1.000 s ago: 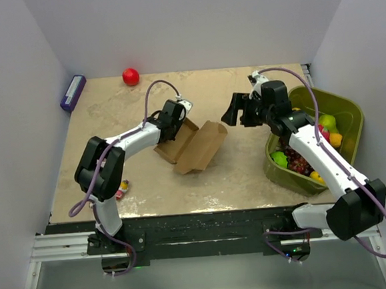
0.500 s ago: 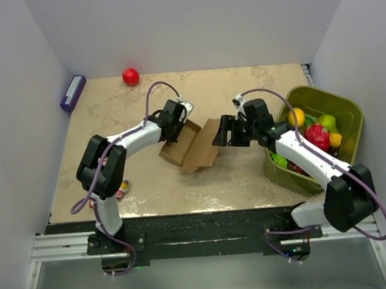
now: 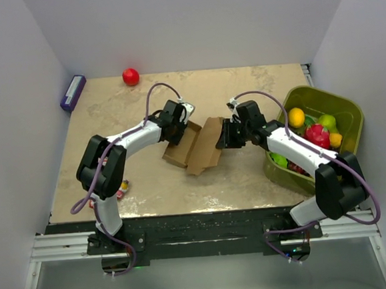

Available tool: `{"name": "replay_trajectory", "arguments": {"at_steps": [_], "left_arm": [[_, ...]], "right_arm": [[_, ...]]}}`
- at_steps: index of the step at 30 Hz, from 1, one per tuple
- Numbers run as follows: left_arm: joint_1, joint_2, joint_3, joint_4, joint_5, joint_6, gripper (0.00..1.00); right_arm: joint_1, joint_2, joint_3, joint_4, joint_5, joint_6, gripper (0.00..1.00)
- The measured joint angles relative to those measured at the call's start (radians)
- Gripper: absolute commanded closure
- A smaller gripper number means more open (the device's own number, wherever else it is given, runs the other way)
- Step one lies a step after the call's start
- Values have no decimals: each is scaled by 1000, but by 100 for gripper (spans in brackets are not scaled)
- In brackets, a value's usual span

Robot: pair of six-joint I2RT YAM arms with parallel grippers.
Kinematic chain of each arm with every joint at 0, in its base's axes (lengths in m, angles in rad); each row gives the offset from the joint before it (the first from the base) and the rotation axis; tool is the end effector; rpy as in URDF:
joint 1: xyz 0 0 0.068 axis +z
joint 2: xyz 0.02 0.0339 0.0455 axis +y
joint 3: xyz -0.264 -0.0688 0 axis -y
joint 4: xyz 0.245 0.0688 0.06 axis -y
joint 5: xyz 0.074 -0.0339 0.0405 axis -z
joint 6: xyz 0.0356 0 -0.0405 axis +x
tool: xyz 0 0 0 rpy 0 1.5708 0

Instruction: Fold the paper box

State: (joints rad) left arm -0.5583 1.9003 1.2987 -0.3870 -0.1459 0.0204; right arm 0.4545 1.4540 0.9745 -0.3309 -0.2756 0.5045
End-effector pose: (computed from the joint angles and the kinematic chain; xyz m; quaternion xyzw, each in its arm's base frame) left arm 0.3432 -0.2083 0.1829 0.2525 0.9216 -0.0088 0.2945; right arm 0.2733 0.1443 0.2375 -0.0280 0.9208 0.2828 0.2673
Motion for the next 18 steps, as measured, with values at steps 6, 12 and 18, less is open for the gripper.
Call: {"name": "replay_trajectory", "arguments": {"at_steps": [6, 12, 18], "left_arm": [[1, -12, 2, -4, 50, -8, 20], [14, -140, -7, -3, 104, -10, 16], [15, -306, -19, 5, 185, -10, 14]], "right_arm": [[0, 45, 109, -68, 5, -64, 100], [-2, 145, 318, -213, 49, -176, 100], [-4, 257, 523, -418, 84, -283, 100]]}}
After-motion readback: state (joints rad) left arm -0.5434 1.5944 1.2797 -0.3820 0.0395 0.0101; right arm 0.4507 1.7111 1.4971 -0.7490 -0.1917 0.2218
